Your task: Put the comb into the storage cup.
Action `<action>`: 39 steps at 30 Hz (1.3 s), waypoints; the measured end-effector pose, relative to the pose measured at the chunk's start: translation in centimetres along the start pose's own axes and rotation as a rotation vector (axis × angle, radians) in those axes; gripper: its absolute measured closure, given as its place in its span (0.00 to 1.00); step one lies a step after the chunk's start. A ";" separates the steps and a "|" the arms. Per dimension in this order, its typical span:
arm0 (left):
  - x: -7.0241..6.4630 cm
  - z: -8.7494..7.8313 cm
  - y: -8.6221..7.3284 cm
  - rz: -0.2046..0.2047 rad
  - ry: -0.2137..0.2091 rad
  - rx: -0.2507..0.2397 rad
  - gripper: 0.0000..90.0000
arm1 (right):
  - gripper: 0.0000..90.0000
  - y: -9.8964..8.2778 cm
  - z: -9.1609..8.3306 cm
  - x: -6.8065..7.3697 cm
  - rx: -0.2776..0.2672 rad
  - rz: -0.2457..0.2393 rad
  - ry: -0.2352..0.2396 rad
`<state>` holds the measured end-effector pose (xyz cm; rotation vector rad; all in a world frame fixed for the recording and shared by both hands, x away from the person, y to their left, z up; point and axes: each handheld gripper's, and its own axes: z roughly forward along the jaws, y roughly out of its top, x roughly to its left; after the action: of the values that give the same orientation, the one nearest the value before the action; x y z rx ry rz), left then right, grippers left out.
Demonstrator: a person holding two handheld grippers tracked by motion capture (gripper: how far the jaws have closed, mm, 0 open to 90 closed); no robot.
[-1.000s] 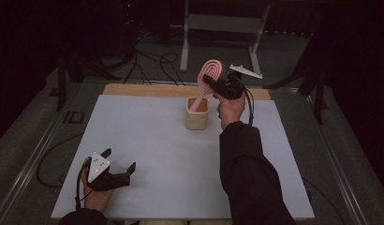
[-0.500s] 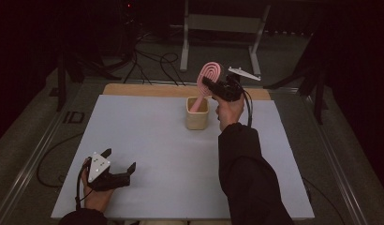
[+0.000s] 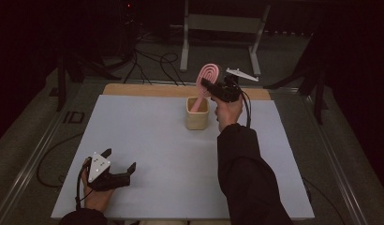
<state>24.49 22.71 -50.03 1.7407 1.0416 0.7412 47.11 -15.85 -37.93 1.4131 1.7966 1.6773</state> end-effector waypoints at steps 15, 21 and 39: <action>0.0 0.0 0.0 -0.002 0.000 -0.001 0.00 | 0.70 -0.7 0.3 -0.1 0.009 0.003 -0.002; 0.0 0.0 0.0 -0.001 0.001 0.000 0.00 | 0.70 -0.9 0.4 -0.1 0.013 0.003 -0.002; 0.0 0.0 0.0 -0.001 0.000 0.000 0.00 | 0.70 -1.7 0.8 -0.1 0.029 0.008 -0.014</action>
<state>24.51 22.67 -50.05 1.7405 1.0425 0.7411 47.01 -15.15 -39.72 1.4423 1.8175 1.6466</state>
